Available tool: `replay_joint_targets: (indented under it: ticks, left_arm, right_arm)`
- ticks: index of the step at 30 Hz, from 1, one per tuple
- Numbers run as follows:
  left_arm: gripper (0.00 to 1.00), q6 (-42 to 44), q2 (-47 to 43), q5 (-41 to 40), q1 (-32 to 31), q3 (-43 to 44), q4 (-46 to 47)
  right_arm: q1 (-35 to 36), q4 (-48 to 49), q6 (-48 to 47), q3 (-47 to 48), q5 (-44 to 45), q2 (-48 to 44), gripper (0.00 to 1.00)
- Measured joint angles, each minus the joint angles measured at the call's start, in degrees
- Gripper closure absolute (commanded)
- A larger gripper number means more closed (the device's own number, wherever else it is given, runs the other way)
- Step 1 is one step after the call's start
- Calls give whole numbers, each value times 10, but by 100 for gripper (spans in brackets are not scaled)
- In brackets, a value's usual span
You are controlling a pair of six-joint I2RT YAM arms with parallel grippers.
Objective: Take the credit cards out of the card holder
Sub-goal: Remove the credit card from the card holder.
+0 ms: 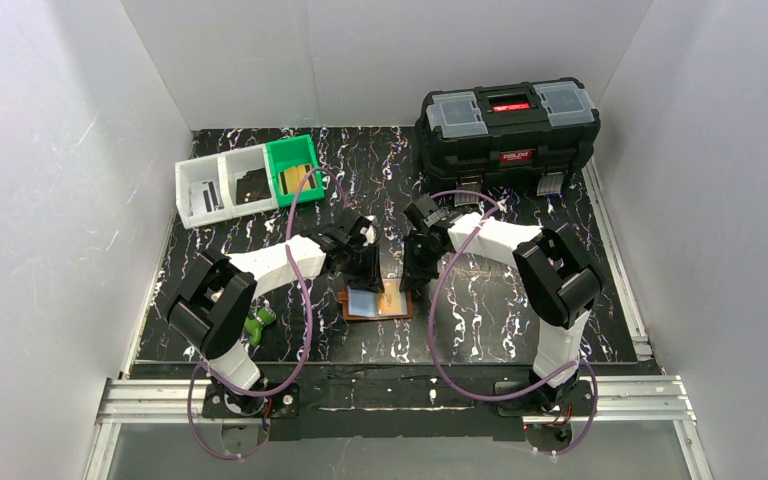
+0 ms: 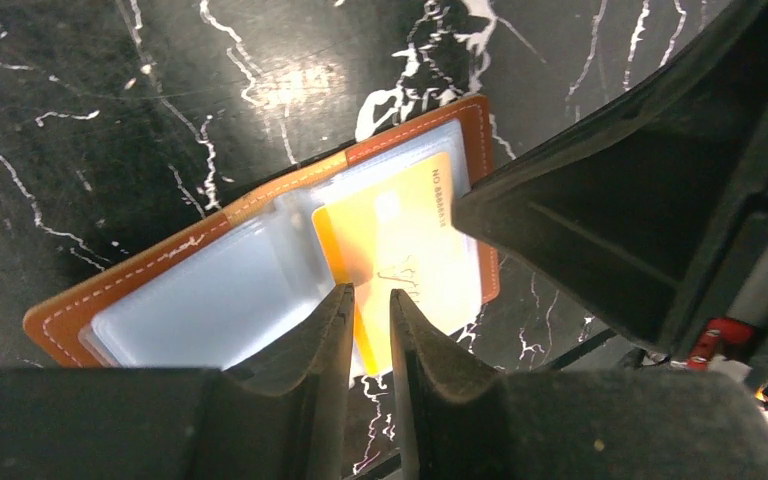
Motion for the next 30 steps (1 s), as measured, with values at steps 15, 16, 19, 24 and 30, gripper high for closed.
replay_joint_targets:
  ticks: [15, 16, 19, 24, 30]
  left_arm:
    - [79, -45, 0, 28, 21, -59, 53]
    - [79, -50, 0, 33, 23, -63, 61]
    - [80, -64, 0, 51, 27, -74, 85]
    - [85, -88, 0, 79, 37, -96, 120]
    - [95, -113, 0, 111, 54, -120, 157]
  right_arm:
    - [2, -7, -18, 29, 7, 20, 81]
    - [2, -7, -18, 29, 8, 20, 82]
    - [3, -7, -18, 29, 9, 20, 82]
    - [4, -7, -18, 29, 10, 20, 82]
    - [5, -7, -18, 29, 12, 20, 82]
